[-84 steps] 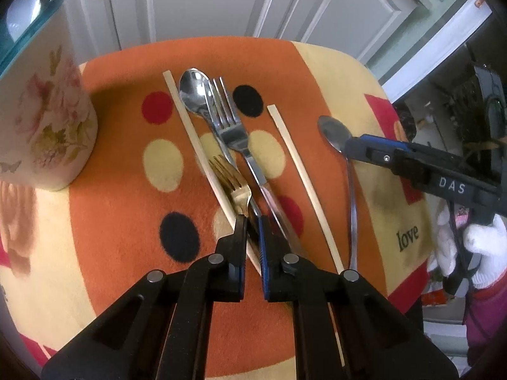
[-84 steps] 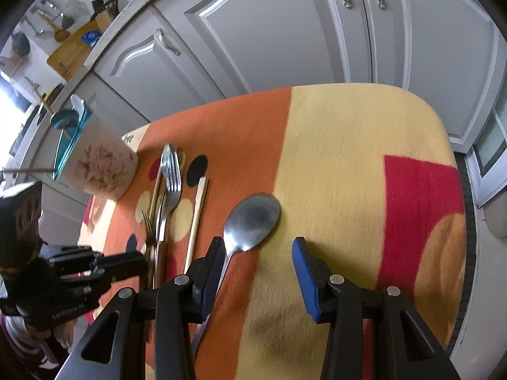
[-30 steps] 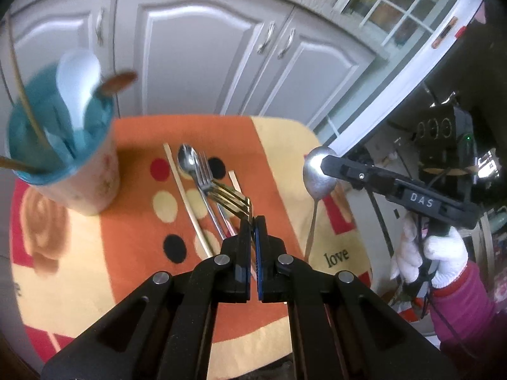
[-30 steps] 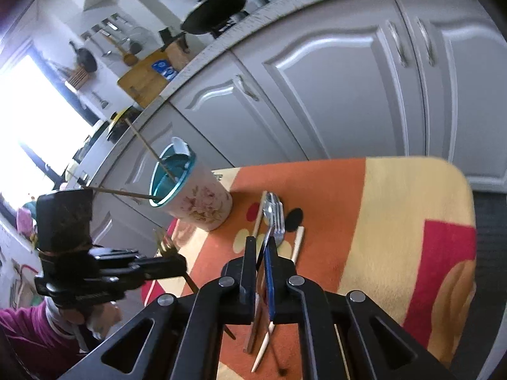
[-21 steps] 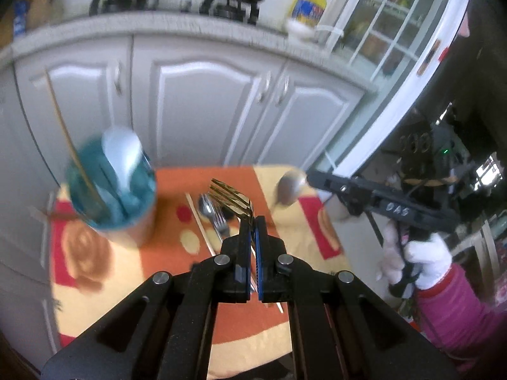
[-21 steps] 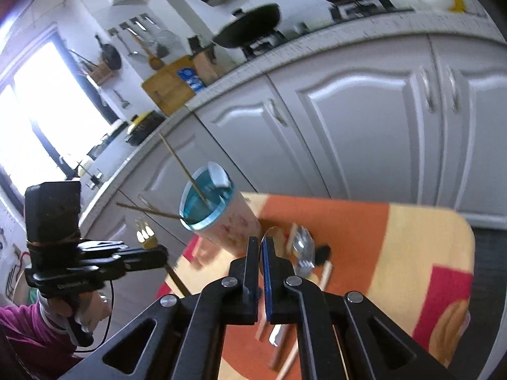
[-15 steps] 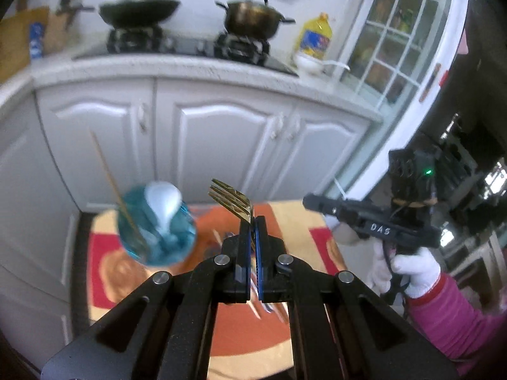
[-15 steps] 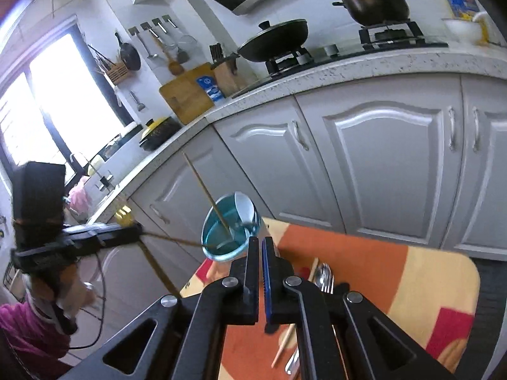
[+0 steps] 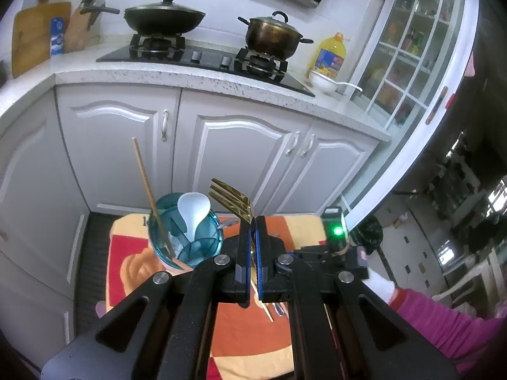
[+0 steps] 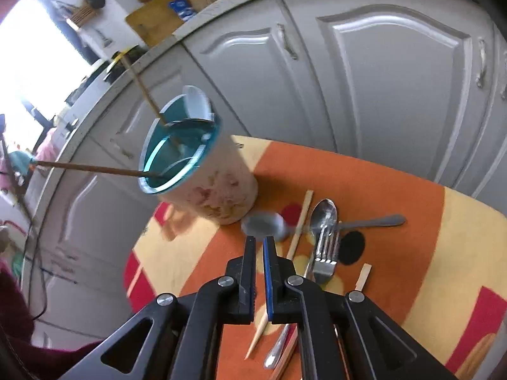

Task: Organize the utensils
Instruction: 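Lift the gold fork with the left tool while the right tool carries the chopstick to the cup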

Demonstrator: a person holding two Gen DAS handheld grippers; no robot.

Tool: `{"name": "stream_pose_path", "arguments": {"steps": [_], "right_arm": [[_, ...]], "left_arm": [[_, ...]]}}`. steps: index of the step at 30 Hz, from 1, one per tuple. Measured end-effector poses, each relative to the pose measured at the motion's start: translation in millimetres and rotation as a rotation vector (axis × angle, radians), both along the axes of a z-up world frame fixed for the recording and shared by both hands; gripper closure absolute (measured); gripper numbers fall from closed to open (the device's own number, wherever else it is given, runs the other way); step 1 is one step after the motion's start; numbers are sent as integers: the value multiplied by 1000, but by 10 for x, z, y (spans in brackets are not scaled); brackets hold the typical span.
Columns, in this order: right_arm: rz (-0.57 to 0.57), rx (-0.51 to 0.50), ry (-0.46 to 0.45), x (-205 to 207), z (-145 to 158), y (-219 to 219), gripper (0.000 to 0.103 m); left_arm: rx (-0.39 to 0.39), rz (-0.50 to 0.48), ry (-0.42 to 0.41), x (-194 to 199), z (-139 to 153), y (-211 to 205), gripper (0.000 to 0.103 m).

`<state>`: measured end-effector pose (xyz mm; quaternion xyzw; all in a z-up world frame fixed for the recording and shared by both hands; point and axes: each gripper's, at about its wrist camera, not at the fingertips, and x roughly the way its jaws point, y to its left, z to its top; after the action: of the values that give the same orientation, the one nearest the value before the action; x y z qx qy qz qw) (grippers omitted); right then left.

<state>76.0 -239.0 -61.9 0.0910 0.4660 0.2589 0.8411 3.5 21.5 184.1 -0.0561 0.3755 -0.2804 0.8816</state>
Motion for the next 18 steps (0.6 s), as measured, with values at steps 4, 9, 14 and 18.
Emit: {"name": "stream_pose_path", "arguments": {"steps": [4, 9, 14, 18], "right_arm": [[46, -53, 31, 96, -120, 31, 93], [33, -25, 97, 99, -195, -68, 68], [45, -114, 106, -65, -318, -85, 71], [21, -181, 83, -193, -372, -140, 73]], "left_arm": [[-9, 15, -8, 17, 58, 105, 102], [-14, 25, -7, 28, 50, 169, 102], [-19, 11, 10, 46, -19, 117, 102], [-17, 7, 15, 43, -53, 85, 102]]}}
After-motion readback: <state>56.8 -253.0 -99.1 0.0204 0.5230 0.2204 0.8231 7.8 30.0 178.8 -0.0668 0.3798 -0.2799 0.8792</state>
